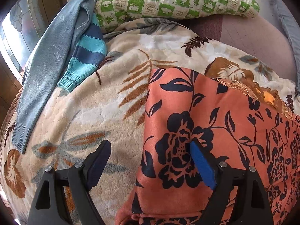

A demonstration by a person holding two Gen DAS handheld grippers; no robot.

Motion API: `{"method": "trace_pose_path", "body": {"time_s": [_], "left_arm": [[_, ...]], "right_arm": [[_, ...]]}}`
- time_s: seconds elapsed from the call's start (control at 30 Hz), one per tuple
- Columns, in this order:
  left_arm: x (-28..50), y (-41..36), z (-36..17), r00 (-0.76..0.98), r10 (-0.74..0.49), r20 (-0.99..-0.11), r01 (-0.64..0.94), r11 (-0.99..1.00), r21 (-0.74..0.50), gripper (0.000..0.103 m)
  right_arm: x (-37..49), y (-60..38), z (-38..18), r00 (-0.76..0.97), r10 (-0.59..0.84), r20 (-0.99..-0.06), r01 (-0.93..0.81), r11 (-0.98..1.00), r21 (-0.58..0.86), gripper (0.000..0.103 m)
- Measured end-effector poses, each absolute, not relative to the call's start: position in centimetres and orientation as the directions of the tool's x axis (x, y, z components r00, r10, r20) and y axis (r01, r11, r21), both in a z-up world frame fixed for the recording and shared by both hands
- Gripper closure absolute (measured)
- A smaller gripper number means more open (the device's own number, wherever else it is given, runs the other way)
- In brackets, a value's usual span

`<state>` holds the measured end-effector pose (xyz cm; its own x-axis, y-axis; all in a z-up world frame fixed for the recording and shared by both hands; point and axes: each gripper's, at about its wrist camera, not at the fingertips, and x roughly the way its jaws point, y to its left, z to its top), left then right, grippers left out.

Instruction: Fold small clothes

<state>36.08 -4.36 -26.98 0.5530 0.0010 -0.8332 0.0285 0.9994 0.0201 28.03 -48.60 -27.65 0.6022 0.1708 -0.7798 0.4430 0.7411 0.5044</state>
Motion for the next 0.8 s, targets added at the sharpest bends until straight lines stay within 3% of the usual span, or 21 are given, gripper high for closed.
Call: {"method": "trace_pose_path", "body": {"time_s": [0.17, 0.27, 0.43, 0.57, 0.8], "left_arm": [[35.7, -4.0, -28.0, 0.535, 0.004, -0.845, -0.007, 1.0, 0.001, 0.0], [35.6, -3.9, -28.3, 0.55, -0.009, -0.835, 0.011, 1.0, -0.003, 0.0], [35.4, -3.8, -28.3, 0.554, -0.033, -0.832, 0.035, 0.999, -0.017, 0.0], [33.6, -2.6, -26.6, 0.499, -0.072, -0.863, 0.074, 0.996, -0.041, 0.0], [22.2, 2.5, -22.2, 0.665, -0.007, -0.747, 0.073, 0.996, 0.055, 0.0]], "right_arm": [[27.0, -45.5, -26.1, 0.574, 0.262, -0.776, 0.359, 0.771, 0.526, 0.088], [27.2, -42.8, -29.1, 0.41, 0.232, -0.882, 0.367, 0.843, 0.393, 0.088], [26.2, -42.7, -28.5, 0.462, 0.213, -0.861, 0.385, 0.826, 0.411, 0.088], [22.6, -42.5, -25.6, 0.567, 0.232, -0.791, 0.368, 0.787, 0.495, 0.088], [10.1, -42.1, -20.3, 0.708, 0.189, -0.681, 0.259, 0.827, 0.499, 0.088]]}}
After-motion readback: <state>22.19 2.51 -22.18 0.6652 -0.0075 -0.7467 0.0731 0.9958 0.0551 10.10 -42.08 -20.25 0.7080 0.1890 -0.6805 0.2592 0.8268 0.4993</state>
